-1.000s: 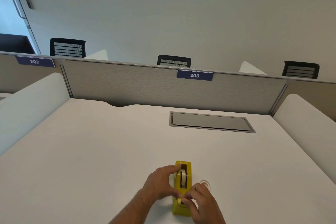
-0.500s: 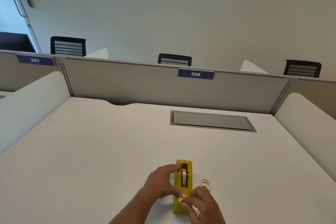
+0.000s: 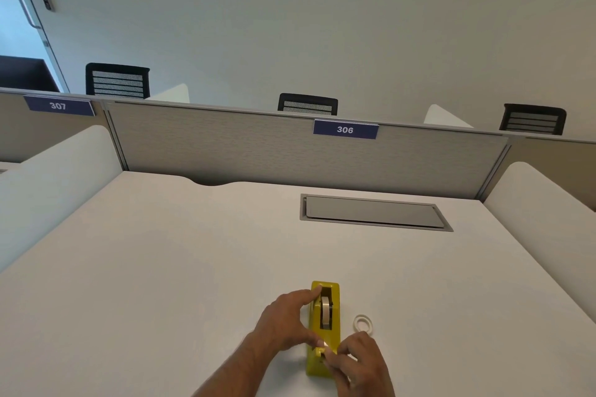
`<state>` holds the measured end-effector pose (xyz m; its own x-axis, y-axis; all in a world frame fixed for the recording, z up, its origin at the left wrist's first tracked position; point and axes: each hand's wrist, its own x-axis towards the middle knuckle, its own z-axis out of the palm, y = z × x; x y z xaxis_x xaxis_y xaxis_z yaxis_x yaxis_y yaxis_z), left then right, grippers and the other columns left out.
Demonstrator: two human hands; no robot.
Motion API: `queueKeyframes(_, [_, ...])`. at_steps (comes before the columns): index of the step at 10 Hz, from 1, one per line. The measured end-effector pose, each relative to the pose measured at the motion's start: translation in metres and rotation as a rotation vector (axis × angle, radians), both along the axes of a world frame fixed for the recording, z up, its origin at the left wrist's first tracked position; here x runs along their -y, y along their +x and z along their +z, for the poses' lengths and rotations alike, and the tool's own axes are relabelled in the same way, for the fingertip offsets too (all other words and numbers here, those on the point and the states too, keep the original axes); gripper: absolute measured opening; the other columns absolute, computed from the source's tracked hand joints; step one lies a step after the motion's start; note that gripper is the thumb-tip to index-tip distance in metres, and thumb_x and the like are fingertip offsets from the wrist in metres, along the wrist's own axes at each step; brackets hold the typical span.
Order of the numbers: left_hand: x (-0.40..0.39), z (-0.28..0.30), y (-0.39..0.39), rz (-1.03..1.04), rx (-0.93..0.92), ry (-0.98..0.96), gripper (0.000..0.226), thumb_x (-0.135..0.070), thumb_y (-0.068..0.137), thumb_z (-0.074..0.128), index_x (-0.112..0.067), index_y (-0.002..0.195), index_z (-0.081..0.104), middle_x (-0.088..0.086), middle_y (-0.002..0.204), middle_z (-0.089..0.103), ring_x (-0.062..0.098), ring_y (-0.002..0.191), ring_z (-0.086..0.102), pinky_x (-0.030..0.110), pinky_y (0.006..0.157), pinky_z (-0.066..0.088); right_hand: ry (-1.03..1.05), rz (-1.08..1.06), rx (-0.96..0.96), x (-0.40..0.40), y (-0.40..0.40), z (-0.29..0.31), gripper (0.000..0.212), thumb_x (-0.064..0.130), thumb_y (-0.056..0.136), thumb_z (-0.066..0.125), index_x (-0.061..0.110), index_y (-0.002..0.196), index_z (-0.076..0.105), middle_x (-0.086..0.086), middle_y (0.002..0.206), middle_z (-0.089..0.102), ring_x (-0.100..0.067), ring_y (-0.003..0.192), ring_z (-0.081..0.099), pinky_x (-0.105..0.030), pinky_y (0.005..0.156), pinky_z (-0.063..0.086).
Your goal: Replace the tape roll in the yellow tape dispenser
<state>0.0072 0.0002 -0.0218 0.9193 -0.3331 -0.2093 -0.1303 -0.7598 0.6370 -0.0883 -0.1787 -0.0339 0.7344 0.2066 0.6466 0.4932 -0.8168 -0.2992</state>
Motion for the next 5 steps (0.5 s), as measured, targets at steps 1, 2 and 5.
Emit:
queueKeyframes(1, [0.001,0.000,0.000,0.004,-0.003,0.010,0.110,-0.059,0.058,0.087,-0.050,0.148,0.024,-0.014,0.156,0.038,0.016,0.141,0.037,0.037,0.112,0.037,0.023,-0.038,-0.042,0.000,-0.003,-0.002,0.016,0.033,0.080,0.074,0.023,0.068,0.073,0.003,0.061,0.057,-0.009,0.069,0.044,-0.019,0.058,0.038])
queueKeyframes(2, [0.001,0.000,-0.001,0.005,-0.005,0.029,0.110,-0.061,0.059,0.085,-0.051,0.148,0.022,-0.014,0.157,0.038,0.017,0.141,0.037,0.039,0.112,0.038,0.046,-0.063,-0.098,0.000,-0.004,-0.004,0.018,0.023,0.064,0.091,0.022,0.066,0.073,0.003,0.060,0.057,-0.009,0.069,0.044,-0.019,0.058,0.038])
queueKeyframes(5, [-0.010,-0.005,-0.010,0.031,0.086,0.012,0.091,-0.069,0.069,0.069,-0.057,0.145,0.021,-0.020,0.155,0.038,0.011,0.140,0.037,0.035,0.113,0.034,0.252,0.029,-0.244,0.003,-0.003,0.002,0.037,0.020,0.046,0.098,0.028,0.076,0.077,0.013,0.071,0.053,-0.003,0.072,0.047,-0.019,0.062,0.043])
